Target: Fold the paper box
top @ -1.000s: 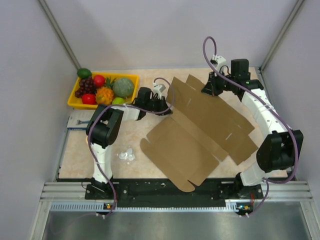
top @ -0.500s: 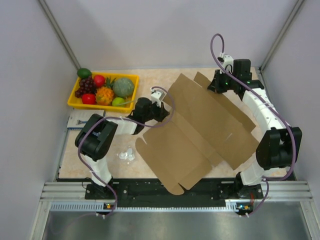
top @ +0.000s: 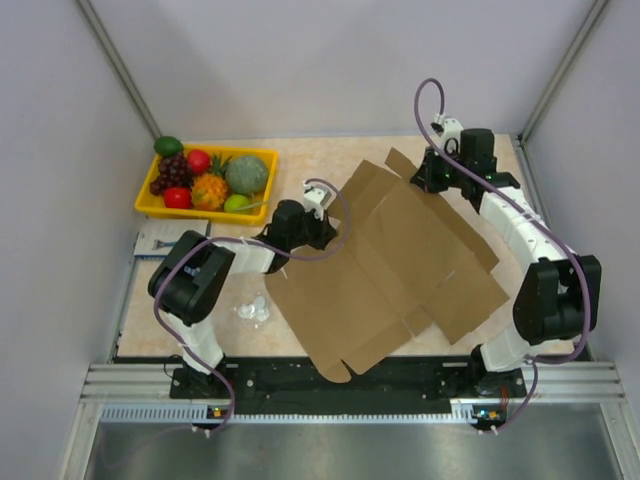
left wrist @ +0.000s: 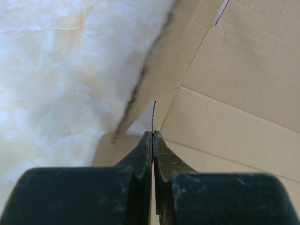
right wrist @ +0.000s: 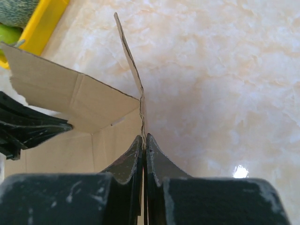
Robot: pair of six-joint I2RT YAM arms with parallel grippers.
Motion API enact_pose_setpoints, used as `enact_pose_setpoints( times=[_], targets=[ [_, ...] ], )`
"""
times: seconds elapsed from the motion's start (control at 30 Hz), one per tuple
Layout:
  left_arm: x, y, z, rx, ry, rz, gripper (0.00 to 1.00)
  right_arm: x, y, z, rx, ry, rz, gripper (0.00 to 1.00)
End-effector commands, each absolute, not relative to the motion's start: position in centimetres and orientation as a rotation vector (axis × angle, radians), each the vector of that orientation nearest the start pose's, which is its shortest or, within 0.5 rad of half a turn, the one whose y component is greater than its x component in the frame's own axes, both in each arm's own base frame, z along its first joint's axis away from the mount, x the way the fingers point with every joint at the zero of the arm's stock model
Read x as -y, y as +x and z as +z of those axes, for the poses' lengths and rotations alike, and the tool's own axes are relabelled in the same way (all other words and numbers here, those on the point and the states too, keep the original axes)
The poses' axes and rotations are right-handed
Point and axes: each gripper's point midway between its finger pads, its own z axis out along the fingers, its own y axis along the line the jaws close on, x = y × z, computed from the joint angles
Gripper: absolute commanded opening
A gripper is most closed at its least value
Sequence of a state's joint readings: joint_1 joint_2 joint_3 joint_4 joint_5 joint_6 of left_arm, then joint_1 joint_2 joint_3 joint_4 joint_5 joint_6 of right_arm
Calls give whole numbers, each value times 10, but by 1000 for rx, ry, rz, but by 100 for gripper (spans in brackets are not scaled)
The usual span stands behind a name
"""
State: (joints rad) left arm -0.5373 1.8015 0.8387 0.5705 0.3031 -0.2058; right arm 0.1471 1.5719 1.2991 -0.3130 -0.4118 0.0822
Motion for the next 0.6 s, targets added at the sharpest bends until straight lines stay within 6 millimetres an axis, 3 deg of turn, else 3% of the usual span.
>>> enact_pose_setpoints(
  times=[0.0,0.07,0.1,0.2,0.33,0.37,0.4,0.43,0.5,0.57],
  targets=[
    [332,372,130,-1836,592,-927,0,-187,406,248,-1959,-489,732,0],
    [332,373,129,-1840,575,-934,0,-186,405,242,-1973,-498,717,4],
    [331,373,128,-1847,565,-935,0,-178,409,236,-1999,-468,660,20],
    [330,375,125,-1848,581,-913,0,-158,413,220,-2085,-389,538,47],
    [326,374,119,-1827,602,-877,0,-145,412,218,-2139,-223,465,62],
    [326,373,117,-1820,614,-874,0,-142,410,225,-2125,-179,435,70],
    [325,374,118,-1810,624,-864,0,-127,413,228,-2115,-108,321,82],
    [324,374,115,-1811,625,-857,0,-125,411,233,-2107,-80,290,86],
    [323,375,114,-1799,637,-841,0,-114,407,249,-2081,11,249,90],
    [323,376,114,-1788,644,-835,0,-118,399,259,-2063,18,252,91]
  ],
)
